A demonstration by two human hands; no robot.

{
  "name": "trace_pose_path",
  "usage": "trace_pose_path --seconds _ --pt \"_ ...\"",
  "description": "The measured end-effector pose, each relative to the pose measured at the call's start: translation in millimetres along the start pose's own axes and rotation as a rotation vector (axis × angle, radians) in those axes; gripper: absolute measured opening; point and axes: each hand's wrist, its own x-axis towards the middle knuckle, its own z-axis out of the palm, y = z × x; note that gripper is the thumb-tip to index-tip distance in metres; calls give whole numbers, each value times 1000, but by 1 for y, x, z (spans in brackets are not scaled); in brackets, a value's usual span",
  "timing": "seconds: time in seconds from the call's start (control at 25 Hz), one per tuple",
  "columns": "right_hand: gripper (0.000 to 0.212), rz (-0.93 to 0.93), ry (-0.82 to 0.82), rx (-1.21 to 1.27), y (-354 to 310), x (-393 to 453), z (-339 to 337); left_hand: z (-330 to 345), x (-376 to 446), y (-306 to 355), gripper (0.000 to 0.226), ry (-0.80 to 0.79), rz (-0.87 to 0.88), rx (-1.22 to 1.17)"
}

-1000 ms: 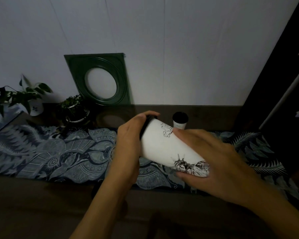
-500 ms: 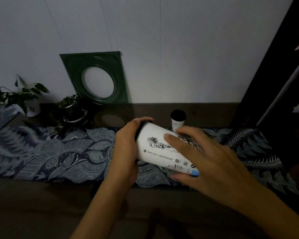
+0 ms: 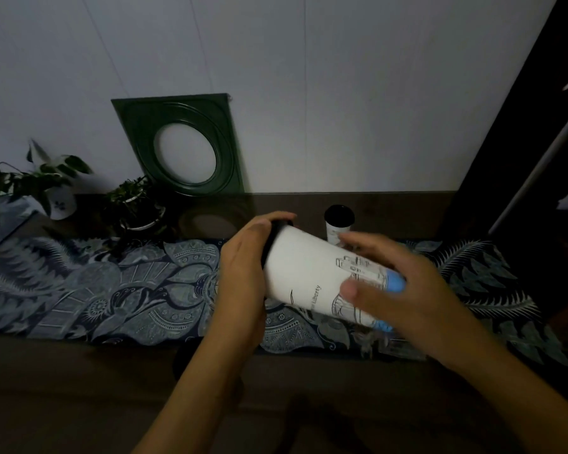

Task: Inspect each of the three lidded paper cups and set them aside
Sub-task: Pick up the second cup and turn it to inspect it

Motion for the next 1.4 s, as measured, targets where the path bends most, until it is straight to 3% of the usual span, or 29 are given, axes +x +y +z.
trace_pose_path --seconds 0.08,0.12,0.2,0.28,0.4,0.52,0.64,0.68,0.76,0.84,0.92,1.0,1.12,1.24,1.4 --pt "72 -393 102 -724 7 2 -4 3 1 3 34 37 -123 -42" --pt "74 -553 133 -937 10 3 -4 4 1 4 34 38 -172 -71" --pt "75 -613 126 -1024 14 5 -7 3 2 5 38 36 -183 -77" --pt "74 -426 128 -797 11 3 -3 3 1 7 35 32 -110 -33" --pt "55 41 9 -35 -3 1 -5 2 0 6 40 -47 52 23" --pt "44 193 -11 187 -11 10 -21 -2 -6 -3 40 -187 225 50" --pt "42 79 232 195 -15 18 -24 5 -12 -8 35 -144 253 6" --pt "42 -37 327 138 -17 21 -22 10 -13 -6 35 -86 132 -96" --pt "46 -237 380 65 -23 26 -16 18 -14 -3 39 -74 -279 -373" --pt "57 -355 264 215 -29 32 -14 19 -14 1 46 -193 -645 -504" --pt "62 -423 154 376 -36 40 -15 19 -16 6 50 -288 -791 -562" --pt "62 -455 180 392 -45 46 -13 22 -17 7 53 -289 -778 -637" --pt "61 -514 334 337 -50 50 -2 27 -22 6 56 -187 -521 -671" --pt "43 -507 450 320 -59 55 11 32 -28 7 56 -77 -323 -611" --pt "34 -413 618 454 -61 52 28 38 -31 5 39 47 -67 -548"
